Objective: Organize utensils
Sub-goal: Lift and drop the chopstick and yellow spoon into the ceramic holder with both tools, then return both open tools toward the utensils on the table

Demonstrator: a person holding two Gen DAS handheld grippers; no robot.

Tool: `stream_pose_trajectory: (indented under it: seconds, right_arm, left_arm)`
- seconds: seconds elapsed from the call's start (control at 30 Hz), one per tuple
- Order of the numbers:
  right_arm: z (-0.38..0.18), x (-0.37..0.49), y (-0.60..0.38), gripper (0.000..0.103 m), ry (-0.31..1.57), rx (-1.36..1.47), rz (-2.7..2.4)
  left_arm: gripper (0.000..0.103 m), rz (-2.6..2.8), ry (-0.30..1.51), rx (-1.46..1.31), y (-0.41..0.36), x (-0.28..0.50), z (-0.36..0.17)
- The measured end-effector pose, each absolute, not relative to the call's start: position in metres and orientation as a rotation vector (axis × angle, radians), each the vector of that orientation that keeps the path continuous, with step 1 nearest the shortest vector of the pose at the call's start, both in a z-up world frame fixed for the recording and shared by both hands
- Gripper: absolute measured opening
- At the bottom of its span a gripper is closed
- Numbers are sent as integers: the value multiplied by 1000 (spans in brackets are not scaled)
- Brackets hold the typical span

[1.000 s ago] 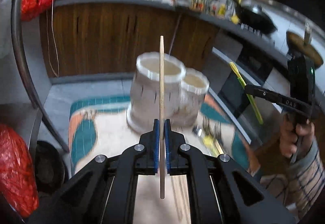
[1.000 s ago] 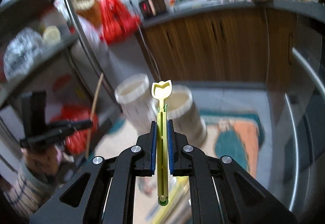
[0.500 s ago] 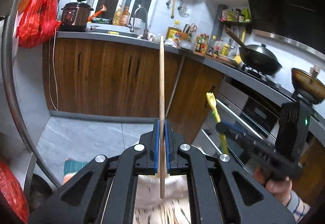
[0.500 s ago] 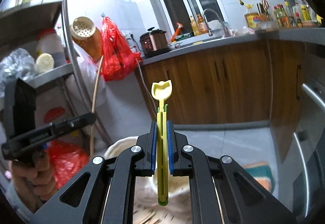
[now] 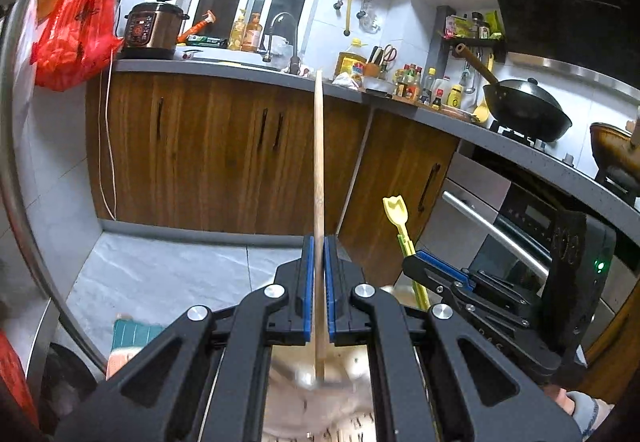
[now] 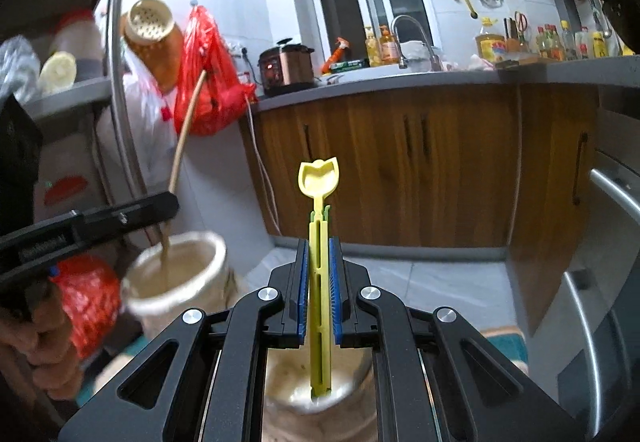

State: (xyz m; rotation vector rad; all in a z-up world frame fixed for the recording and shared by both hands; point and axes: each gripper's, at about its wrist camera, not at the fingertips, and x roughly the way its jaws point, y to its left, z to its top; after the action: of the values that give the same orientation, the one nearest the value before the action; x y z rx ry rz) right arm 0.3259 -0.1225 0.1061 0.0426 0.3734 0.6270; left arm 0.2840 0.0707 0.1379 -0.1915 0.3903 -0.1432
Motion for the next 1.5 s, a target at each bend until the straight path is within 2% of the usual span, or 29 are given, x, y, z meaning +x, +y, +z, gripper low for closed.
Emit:
stream_pose_trajectory:
  seconds: [0.3, 0.8, 0.83, 0.9, 0.97, 1.07, 1.23, 1.5]
  right_arm:
    - [102, 295, -127, 11, 376, 15, 616]
    - [97, 294, -127, 11, 421, -29, 572]
    - [97, 295, -128, 11, 420, -27, 571]
    - [99, 294, -132, 15, 413, -24, 565]
    - [102, 293, -135, 19, 407, -18, 565]
    - [107, 289, -141, 22, 386, -15, 566]
    - [114, 280, -152, 27, 360, -6, 564]
    - [112, 261, -170, 29, 390, -5, 578]
  left_arm:
    - [5, -78, 403, -153, 64, 259, 118]
    - [7, -55, 397, -118, 64, 250, 123]
    - [9, -54, 395, -115, 64, 249, 123]
    - [22, -53, 385, -109, 64, 245, 124]
    - [39, -56, 375, -109, 65, 241, 124]
    - [50, -55, 360, -95, 65, 234, 126]
    - [58, -52, 347, -71, 65, 221, 127]
    - [60, -18, 360, -73, 81, 196, 118]
